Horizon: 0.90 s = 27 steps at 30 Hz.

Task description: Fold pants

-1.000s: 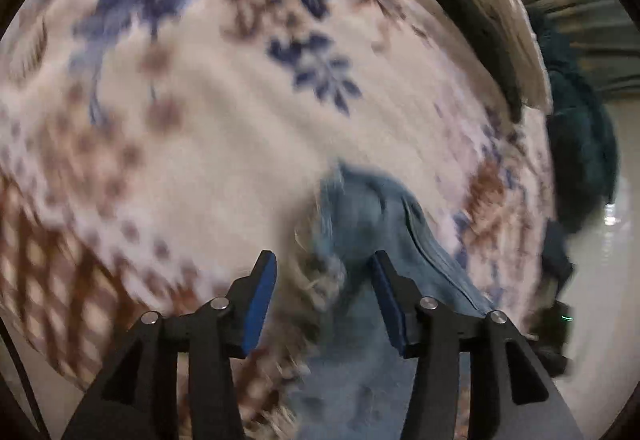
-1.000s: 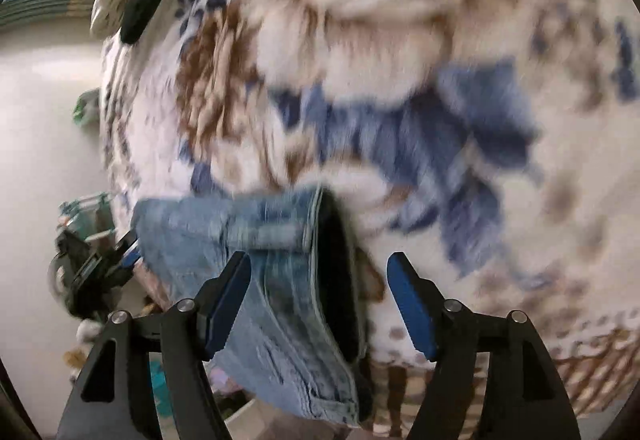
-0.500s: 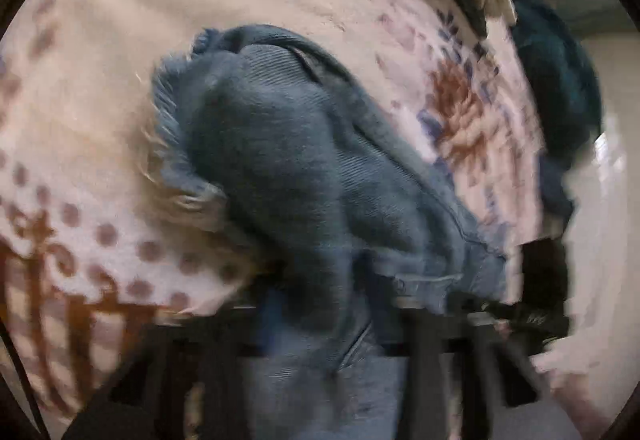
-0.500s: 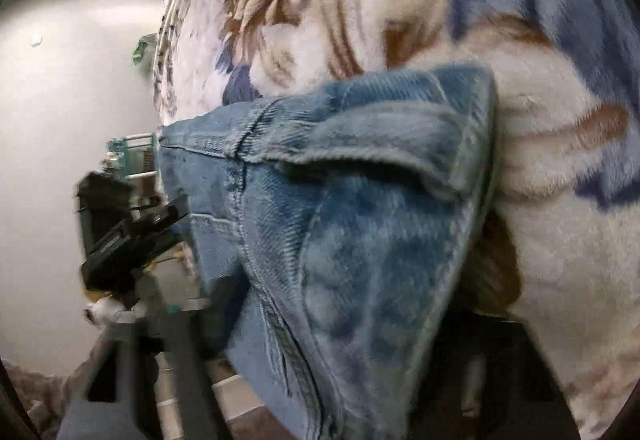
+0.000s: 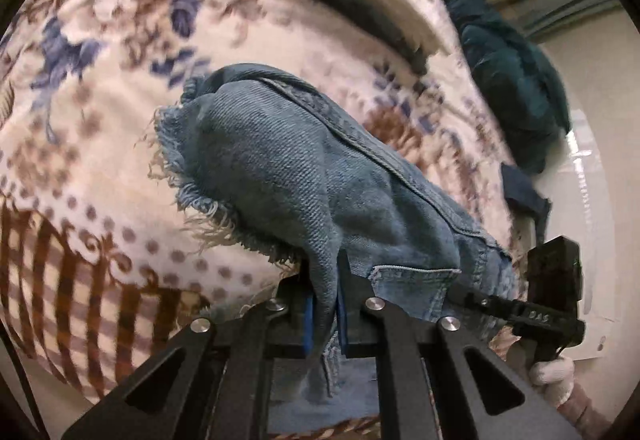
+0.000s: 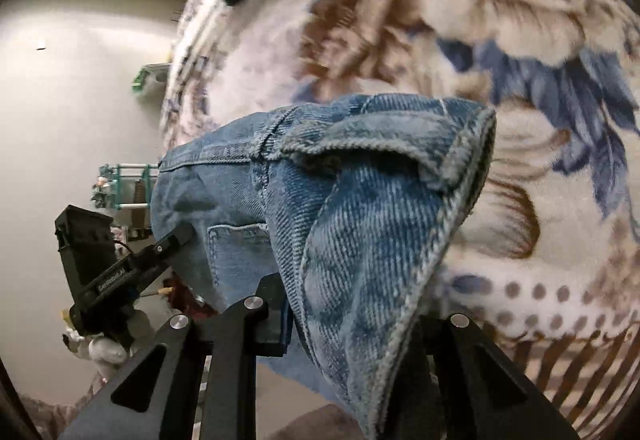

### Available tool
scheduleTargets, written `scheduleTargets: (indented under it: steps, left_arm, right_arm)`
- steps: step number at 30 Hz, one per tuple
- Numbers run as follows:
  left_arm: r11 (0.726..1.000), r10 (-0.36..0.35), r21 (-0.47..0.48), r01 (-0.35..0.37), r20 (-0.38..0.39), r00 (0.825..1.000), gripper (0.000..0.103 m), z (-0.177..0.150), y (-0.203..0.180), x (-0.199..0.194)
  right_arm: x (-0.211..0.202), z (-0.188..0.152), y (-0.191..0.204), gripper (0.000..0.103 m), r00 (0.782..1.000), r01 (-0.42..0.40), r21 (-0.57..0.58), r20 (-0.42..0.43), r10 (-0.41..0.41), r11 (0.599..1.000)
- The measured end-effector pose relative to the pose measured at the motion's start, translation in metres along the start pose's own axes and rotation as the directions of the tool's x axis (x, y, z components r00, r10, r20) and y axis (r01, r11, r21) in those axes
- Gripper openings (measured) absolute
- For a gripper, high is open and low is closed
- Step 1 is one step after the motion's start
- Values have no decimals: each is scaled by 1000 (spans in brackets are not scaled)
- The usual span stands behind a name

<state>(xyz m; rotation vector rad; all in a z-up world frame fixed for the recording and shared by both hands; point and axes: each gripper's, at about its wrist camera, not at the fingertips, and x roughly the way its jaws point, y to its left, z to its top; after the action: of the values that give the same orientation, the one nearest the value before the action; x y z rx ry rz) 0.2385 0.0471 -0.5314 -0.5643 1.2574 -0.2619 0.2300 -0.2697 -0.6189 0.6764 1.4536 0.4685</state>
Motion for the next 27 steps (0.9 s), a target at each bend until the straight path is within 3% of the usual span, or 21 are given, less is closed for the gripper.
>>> scheduleTargets:
  steps: [6, 12, 20, 27]
  left_arm:
    - [999, -7, 46, 3, 70, 998, 6, 42, -24, -45]
    - [993, 8, 115, -24, 136, 991, 6, 119, -61, -79]
    - [983, 35, 169, -65, 178, 983, 6, 259, -111, -75]
    - [976, 63, 194, -94, 158, 985, 6, 392, -130, -5]
  right_arm:
    - [-34, 12, 51, 22, 999, -8, -55, 51, 10, 998]
    - [-79, 61, 111, 22, 992, -44, -113, 111, 57, 993]
    - [-110, 206, 169, 22, 980, -93, -141, 160, 115, 986]
    - [-105, 349, 173, 22, 978, -112, -113, 162, 129, 987]
